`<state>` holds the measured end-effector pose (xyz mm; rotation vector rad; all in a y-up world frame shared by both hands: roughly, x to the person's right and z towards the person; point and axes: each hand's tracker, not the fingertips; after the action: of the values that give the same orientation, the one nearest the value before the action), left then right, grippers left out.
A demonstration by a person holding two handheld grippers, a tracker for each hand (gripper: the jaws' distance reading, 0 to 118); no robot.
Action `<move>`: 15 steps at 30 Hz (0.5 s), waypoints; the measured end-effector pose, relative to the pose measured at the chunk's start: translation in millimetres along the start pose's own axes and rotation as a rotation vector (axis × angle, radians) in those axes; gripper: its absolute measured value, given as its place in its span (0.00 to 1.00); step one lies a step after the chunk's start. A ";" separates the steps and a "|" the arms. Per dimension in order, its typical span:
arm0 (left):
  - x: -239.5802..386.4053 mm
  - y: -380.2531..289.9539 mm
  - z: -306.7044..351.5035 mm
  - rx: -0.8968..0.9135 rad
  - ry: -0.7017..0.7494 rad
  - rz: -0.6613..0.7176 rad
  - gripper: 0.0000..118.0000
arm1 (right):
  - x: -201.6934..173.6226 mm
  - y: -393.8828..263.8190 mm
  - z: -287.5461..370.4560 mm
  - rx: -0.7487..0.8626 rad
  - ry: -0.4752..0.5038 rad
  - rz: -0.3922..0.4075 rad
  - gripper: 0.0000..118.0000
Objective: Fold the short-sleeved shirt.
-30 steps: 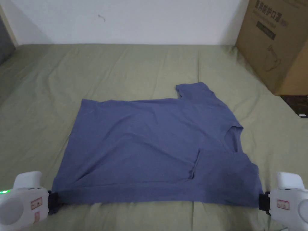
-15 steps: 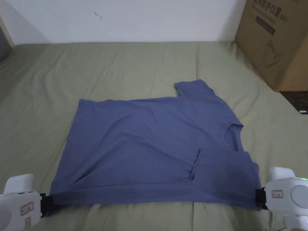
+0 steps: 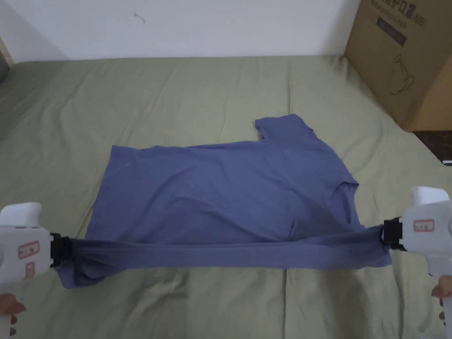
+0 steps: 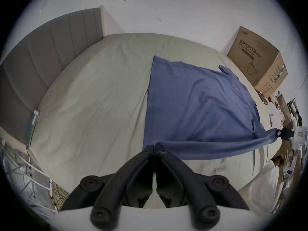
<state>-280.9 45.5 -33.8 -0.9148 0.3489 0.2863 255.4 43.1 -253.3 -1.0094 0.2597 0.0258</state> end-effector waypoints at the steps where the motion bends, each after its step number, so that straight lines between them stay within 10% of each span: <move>1: 3.1 10.3 -8.9 -0.006 0.012 -0.013 0.01 | -0.5 10.2 -8.0 0.001 -0.010 0.008 0.00; 7: 16.2 43.2 -70.3 -0.067 0.061 -0.100 0.01 | -7.0 43.6 -67.5 -0.054 -0.058 -0.016 0.00; 10: 18.1 44.1 -84.2 -0.084 0.126 -0.125 0.34 | -10.6 42.1 -84.1 -0.073 -0.090 -0.010 0.02; 12: 13.3 37.3 -79.3 -0.088 0.120 -0.096 0.79 | -14.0 37.4 -82.6 -0.073 -0.094 0.017 0.39; 13: 10.7 34.1 -74.2 -0.084 0.101 -0.073 0.88 | -14.6 34.9 -79.5 -0.071 -0.097 0.027 0.59; 15: 5.6 27.5 -59.1 -0.063 0.058 -0.032 0.87 | -14.4 30.6 -66.7 -0.047 -0.086 0.040 0.63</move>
<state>-296.6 14.1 -89.0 -0.9909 0.3804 0.2432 223.6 4.8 -309.2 -1.0468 0.2014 0.1112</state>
